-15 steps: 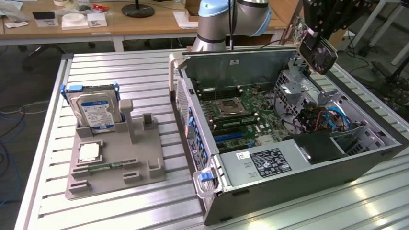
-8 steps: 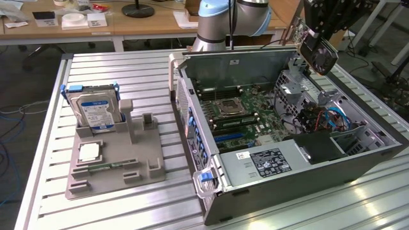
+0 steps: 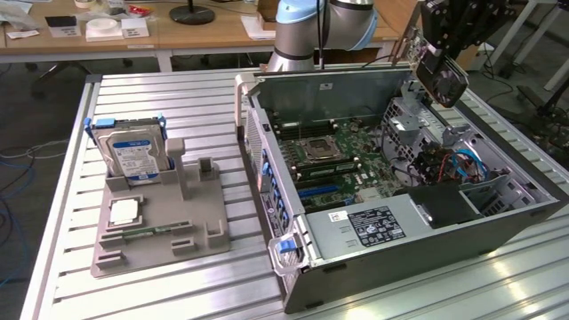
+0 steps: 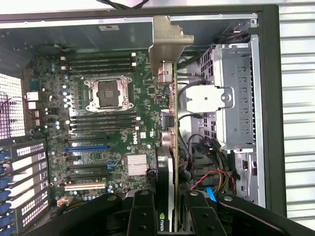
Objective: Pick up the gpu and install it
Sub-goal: 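Pick up the gpu and move the gpu toward the slot, then insert the gpu into the slot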
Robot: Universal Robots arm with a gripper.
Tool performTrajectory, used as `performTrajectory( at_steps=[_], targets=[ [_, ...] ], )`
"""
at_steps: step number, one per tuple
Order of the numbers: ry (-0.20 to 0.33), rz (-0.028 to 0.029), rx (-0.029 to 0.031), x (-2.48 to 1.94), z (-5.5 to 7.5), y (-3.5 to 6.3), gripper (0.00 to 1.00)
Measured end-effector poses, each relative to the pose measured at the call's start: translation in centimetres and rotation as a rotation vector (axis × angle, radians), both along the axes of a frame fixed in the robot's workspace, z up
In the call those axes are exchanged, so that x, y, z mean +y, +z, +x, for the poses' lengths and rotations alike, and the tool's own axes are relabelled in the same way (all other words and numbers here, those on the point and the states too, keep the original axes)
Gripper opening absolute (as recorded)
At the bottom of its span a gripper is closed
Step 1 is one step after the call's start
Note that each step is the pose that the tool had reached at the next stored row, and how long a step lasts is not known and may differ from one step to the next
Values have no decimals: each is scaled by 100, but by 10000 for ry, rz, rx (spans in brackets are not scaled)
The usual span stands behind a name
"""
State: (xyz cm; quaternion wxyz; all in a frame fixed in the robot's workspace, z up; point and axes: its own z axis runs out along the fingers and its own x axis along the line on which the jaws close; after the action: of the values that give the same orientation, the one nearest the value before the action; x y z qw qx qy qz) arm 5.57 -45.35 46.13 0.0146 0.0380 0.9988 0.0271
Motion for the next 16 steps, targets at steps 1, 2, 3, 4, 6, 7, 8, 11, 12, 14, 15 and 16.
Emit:
performTrajectory(
  at_steps=[1, 2, 3, 4, 6, 7, 8, 11, 12, 14, 15, 16],
  targets=[
    [0, 0, 0, 0, 0, -2, 27],
    [0, 3, -1, 0, 0, -12, 27],
    [0, 1, -1, 0, 0, -26, 27],
    [0, 1, 0, 0, 0, -43, 27],
    [0, 1, 0, 0, 0, -68, 27],
    [0, 0, 0, 0, 0, -68, 27],
    [0, 1, -1, 0, 0, -68, 27],
    [1, 1, 0, 0, 0, -84, 27],
    [1, 1, 0, 0, 0, -93, 27],
    [0, 1, 0, 0, 0, -94, 27],
    [0, 2, 0, 0, 0, -95, 27],
    [0, 2, 0, 0, 0, -96, 27]
  ],
)
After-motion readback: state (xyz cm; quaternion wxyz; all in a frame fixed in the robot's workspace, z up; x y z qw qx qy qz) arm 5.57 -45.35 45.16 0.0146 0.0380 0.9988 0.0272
